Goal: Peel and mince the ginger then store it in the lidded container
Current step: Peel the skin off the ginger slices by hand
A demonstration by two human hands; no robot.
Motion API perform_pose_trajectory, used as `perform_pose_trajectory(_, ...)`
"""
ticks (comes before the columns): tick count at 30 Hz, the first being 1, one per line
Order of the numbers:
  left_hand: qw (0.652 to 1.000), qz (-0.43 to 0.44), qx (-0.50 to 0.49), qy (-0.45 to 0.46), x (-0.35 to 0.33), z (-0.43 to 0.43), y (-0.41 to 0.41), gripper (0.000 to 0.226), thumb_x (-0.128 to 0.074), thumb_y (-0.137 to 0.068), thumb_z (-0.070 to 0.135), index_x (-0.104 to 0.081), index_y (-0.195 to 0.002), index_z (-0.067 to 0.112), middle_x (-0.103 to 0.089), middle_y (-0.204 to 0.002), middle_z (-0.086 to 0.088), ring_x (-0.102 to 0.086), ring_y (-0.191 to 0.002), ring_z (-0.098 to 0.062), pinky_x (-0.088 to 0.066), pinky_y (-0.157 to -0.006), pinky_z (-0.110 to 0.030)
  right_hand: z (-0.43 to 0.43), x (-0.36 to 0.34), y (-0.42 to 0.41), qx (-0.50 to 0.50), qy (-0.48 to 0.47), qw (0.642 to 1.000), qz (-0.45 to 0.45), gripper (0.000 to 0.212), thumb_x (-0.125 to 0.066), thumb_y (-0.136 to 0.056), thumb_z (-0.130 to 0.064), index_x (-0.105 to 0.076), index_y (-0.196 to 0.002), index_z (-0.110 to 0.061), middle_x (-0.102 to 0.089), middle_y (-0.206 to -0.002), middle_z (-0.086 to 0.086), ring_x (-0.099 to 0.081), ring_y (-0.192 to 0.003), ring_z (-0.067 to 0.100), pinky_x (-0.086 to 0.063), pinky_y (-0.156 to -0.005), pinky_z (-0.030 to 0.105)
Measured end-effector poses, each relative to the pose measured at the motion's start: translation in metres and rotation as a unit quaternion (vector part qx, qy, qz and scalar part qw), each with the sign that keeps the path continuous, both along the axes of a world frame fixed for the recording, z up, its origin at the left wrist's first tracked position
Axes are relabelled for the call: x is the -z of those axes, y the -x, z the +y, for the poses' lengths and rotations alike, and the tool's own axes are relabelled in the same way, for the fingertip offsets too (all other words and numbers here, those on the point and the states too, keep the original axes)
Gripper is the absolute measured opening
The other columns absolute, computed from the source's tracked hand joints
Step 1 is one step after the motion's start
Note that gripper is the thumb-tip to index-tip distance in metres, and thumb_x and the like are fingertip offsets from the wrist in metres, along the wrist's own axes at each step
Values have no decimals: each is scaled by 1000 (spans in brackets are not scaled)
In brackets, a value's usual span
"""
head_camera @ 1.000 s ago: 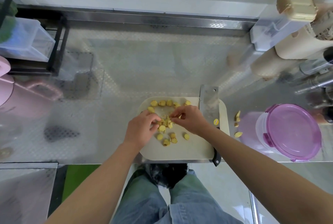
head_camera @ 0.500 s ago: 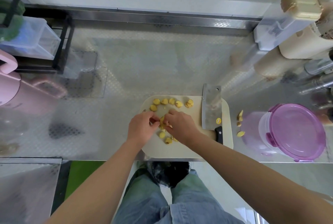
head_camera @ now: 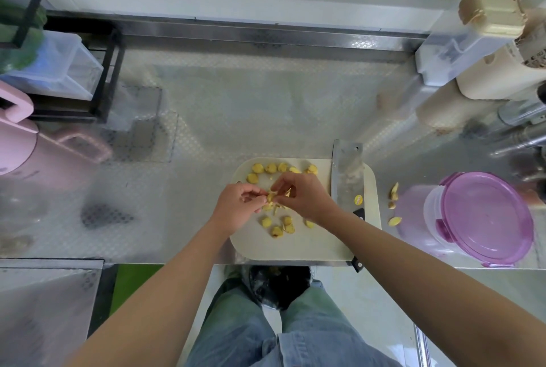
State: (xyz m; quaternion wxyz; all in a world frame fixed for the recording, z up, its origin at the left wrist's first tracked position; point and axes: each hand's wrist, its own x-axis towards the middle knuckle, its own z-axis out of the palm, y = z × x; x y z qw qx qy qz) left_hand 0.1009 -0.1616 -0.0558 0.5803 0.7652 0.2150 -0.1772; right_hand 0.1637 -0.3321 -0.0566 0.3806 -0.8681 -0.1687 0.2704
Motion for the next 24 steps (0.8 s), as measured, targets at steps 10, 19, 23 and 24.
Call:
perform_pose_trajectory(10, 966, -68, -5, -250, 0, 2, -10, 16, -64, -86, 15, -70, -95, 27, -65, -91, 11, -60, -75, -10, -48, -72, -25, 23, -5, -24, 87, 72, 994, 5, 11, -76, -78, -20, -77, -88, -20, -70, -80, -6, -61, -69, 6, -49, -67, 25)
perform_pose_trajectory(19, 954, -58, 28, -292, 7, 5, -21, 10, -63, -87, 16, -67, -92, 24, -63, -94, 4, -56, -72, -12, -45, -70, -26, 50, -8, -27, 42, 201, 979, 8, 9, -71, -82, -24, -74, -91, -22, -71, -92, -1, -66, -84, 19, -49, -63, 27)
perform_pose_trajectory(23, 957, -75, 30, -280, 7, 8, -21, 12, -64, -87, 14, -68, -92, 25, -64, -95, 6, -57, -71, -11, -48, -71, -28, 48, -9, -31, 19, 215, 976, 20, 10, -69, -84, -23, -74, -92, -19, -71, -92, 1, -66, -82, 19, -56, -67, 32)
perform_pose_trajectory(24, 956, -77, 32, -280, 7, 8, -21, 12, -64, -87, 14, -68, -91, 24, -64, -94, 6, -56, -70, -11, -48, -70, -28, 49, -8, -31, 9, 227, 974, 17, 11, -68, -84, -23, -74, -92, -18, -71, -93, 2, -66, -83, 20, -57, -68, 33)
